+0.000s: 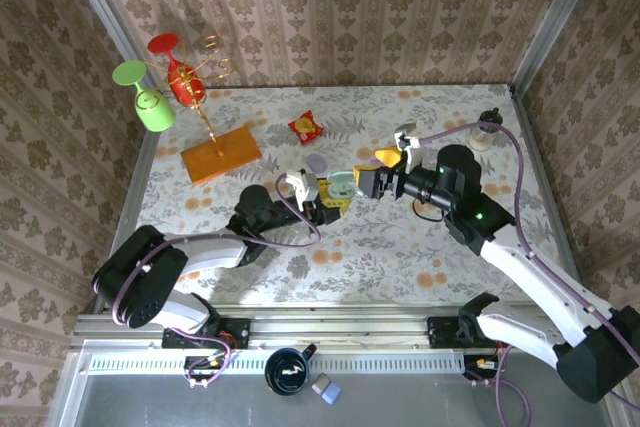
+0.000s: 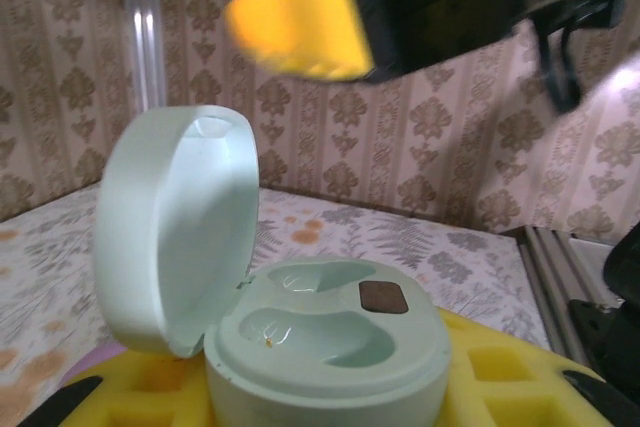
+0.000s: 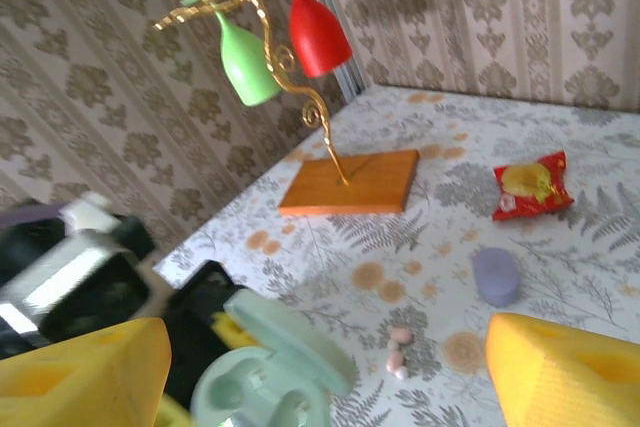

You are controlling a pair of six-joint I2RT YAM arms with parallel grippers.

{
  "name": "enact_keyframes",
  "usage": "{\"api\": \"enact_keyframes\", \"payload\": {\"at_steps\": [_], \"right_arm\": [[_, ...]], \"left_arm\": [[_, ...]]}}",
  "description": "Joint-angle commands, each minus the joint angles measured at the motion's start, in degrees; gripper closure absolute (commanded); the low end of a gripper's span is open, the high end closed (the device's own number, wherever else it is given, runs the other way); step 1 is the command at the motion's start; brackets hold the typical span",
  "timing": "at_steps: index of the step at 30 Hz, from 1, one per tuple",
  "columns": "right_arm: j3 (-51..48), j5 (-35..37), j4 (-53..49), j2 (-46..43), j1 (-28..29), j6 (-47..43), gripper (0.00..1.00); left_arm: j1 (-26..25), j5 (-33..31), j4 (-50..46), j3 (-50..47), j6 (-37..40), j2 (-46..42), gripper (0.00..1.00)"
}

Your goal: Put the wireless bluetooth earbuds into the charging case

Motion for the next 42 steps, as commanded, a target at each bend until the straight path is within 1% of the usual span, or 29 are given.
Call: {"api": "enact_keyframes", "payload": {"at_steps": [1,4,7,11,14,16,19,24,26,31,42], "right_arm": [[-0.90,1.86,0.90,-2.99,-0.04,3.67,0.17],[-1.29,7.36,-2.14,-2.90,-0.28,5.94,0.19],[-1.14,7.78,-5.03,-0.53,-0.64,6.12,0.21],[2.06,10.62,-11.89,5.72,-0.81,7.64,0.24],[3.66,12.58,-13.61,11.80,-1.29,12.28,0.25],[4.29,12.03,-12.88,16.80,-2.08,17.71,0.27],[4.74,10.75,-10.19,23.66,-3.14,25.00,0.34],[5.70,8.12,-2.48,35.05,-3.84,32.00,0.45],[7.11,7.50,-1.36,38.54,-3.88,32.78,0.48],[10.61,7.35,-0.52,44.39,-4.41,32.73,0.53],[16.66,5.57,-0.03,53.34,-6.80,34.83,0.58]], "left_arm": [[2.27,-1.83,4.65,-1.82,0.51,-2.38,0.71],[4.14,-2.54,6.31,-3.44,0.44,-2.48,0.71],[5.27,-3.54,6.57,-5.22,1.00,-2.67,0.71],[5.70,-5.50,6.73,-8.47,3.01,-3.74,0.71],[6.03,-7.13,6.90,-9.96,4.81,-4.18,0.71],[6.17,-8.27,7.08,-10.35,6.34,-4.06,0.71],[6.33,-9.68,7.43,-10.79,7.89,-3.96,0.71],[6.25,-10.01,7.52,-12.48,7.68,-5.44,0.71],[6.25,-10.85,7.70,-13.11,6.70,-6.09,0.71],[5.80,-10.78,7.66,-13.86,7.69,-6.96,0.71],[5.57,-10.45,7.66,-13.70,8.22,-5.20,0.71]]}}
